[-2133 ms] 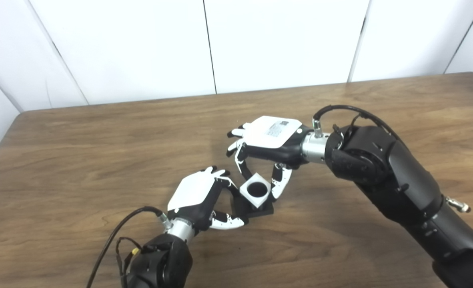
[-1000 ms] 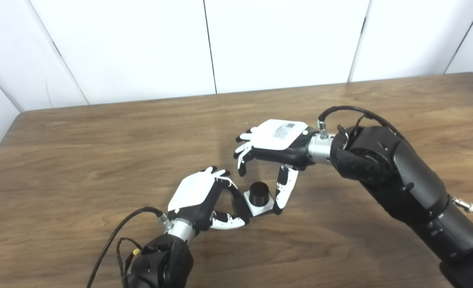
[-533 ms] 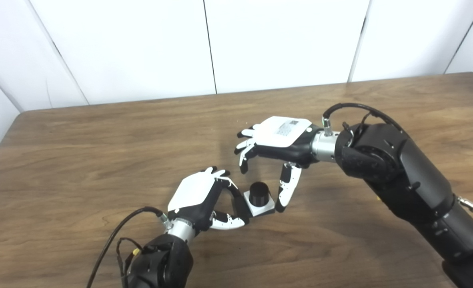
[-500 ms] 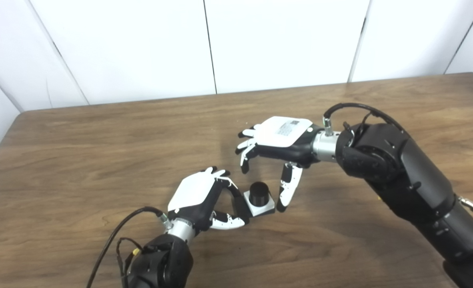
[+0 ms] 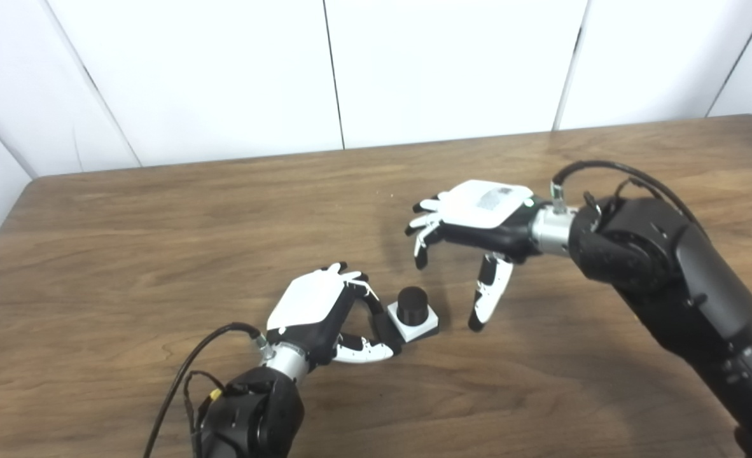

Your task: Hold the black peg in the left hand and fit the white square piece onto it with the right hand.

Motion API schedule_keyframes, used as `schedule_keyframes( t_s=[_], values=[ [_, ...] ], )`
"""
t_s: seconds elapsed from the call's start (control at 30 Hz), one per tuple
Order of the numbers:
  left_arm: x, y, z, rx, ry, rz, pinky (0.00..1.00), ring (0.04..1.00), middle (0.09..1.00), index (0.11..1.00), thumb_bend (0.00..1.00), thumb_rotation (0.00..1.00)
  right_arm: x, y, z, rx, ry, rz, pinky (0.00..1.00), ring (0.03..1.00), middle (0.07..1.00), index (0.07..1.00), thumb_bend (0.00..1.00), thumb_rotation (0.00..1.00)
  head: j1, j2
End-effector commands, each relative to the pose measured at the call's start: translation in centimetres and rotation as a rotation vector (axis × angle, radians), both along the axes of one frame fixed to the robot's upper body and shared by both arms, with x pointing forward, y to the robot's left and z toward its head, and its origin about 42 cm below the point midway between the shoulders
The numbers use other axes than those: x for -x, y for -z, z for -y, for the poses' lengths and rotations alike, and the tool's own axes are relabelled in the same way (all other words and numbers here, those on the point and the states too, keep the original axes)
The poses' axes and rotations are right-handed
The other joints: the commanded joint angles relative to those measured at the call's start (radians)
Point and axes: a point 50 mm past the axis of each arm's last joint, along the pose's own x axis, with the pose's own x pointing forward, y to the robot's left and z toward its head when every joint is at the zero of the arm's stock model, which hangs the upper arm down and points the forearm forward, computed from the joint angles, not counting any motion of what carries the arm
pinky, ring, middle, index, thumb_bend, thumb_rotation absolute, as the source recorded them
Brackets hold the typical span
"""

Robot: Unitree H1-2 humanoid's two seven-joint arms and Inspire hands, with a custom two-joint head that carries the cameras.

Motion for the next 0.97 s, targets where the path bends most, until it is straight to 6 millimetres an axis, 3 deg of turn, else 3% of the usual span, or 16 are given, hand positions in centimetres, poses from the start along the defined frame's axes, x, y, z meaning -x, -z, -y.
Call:
schedule_keyframes(
  t_s=[0.0, 0.3, 0.6, 0.93],
  values=[
    [-0.05, -0.43, -0.81, -0.052, 0.002, 0.011, 1.00, 1.000, 0.912, 0.658, 0.70, 0.44, -0.06, -2.59, 0.63, -0.037, 0.013, 0.081, 1.00, 1.000, 0.927, 0.708, 1.00, 0.33, 0.002, 0.000],
    [-0.21, -0.55, -1.24, -0.073, 0.014, 0.016, 1.00, 1.000, 0.924, 0.750, 0.77, 0.49, -0.25, -2.94, 1.21, -0.052, 0.031, 0.104, 1.00, 1.000, 0.929, 0.710, 1.00, 0.35, 0.008, 0.001],
    [-0.20, -1.01, -1.61, -0.114, -0.001, 0.037, 1.00, 1.000, 0.948, 0.851, 0.85, 0.45, -0.45, -2.95, 0.89, -0.065, 0.029, 0.116, 1.00, 1.000, 0.925, 0.709, 1.00, 0.37, 0.006, -0.004],
    [0.08, -0.98, -1.71, -0.163, -0.005, 0.096, 1.00, 1.000, 0.966, 0.860, 0.84, 0.44, -0.29, -2.85, 1.19, -0.070, 0.046, 0.113, 1.00, 1.000, 0.923, 0.702, 1.00, 0.35, 0.004, -0.006]
  ],
)
